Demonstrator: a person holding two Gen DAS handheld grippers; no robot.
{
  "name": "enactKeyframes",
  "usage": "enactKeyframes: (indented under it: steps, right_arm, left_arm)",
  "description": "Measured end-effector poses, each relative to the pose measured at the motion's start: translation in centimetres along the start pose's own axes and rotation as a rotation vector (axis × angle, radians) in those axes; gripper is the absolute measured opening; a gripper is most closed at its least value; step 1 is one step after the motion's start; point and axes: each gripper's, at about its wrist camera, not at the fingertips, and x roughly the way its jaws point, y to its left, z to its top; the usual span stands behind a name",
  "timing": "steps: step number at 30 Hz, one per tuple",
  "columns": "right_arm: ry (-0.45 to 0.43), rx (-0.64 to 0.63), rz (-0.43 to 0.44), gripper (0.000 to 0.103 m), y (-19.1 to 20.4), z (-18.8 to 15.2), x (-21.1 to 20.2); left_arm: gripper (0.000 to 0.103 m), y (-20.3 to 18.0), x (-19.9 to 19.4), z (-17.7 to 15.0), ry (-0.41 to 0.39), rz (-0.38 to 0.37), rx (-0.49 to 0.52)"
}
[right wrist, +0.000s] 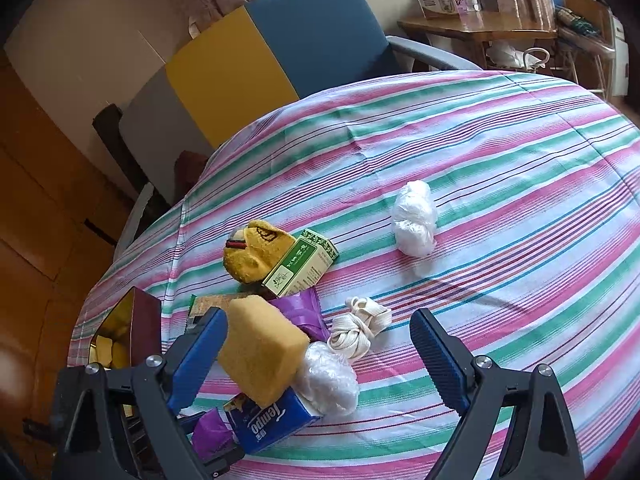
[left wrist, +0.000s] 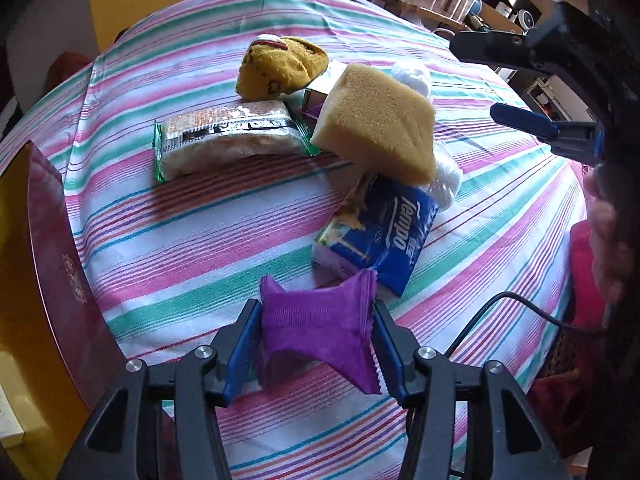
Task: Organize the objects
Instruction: 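Carry the purple pouch into the gold box with the left tool while the right tool grasps a yellow sponge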
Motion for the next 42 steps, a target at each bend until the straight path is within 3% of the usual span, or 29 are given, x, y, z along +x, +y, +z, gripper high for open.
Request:
enactKeyframes:
  steps: [7,17,22,32,33,34,35,36,42]
  right_arm:
    - [-0.003,-0.084,0.024,0.093,1.7,-0.3,0.0]
    - [-0.007,-0.471,-0.089,0.103,7.8,-3.2,1.6]
    - [0.05,-0.502,-0.116,0.103,7.8,-3.4,3.2]
    - [0.055,-0.581,-0.161,0.102,8.7,-3.5,4.8]
    - [0.055,-0.591,-0.159,0.101,8.7,-3.6,4.9]
    - [0.061,-0.597,-0.156,0.091,8.8,-3.7,5.0]
    - [0.081,-0.602,-0.151,0.067,8.9,-3.9,5.2]
    - [0.097,-0.603,-0.159,0.058,8.8,-4.0,5.5]
    - [0.115,-0.571,-0.132,0.056,8.4,-3.9,5.3]
  left_arm:
    - [0.05,-0.5,-0.5,-1.5,-0.038,-0.012,0.015]
    - [0.049,-0.4,-1.0,-2.8,-0.076,-0.025,0.007]
    - [0.049,-0.4,-1.2,-3.2,-0.084,-0.025,-0.003]
    - [0.049,-1.1,-1.8,-4.3,-0.1,-0.026,-0.001]
    - [0.049,-1.1,-1.9,-4.4,-0.1,-0.026,-0.001]
    - [0.049,-1.1,-1.9,-4.5,-0.101,-0.026,-0.002]
    - [0.049,-0.8,-2.0,-4.4,-0.1,-0.026,-0.002]
    - [0.049,0.2,-1.1,-3.9,-0.102,-0.027,-0.004]
    - [0.048,0.0,-1.5,-4.5,-0.111,-0.02,-0.014]
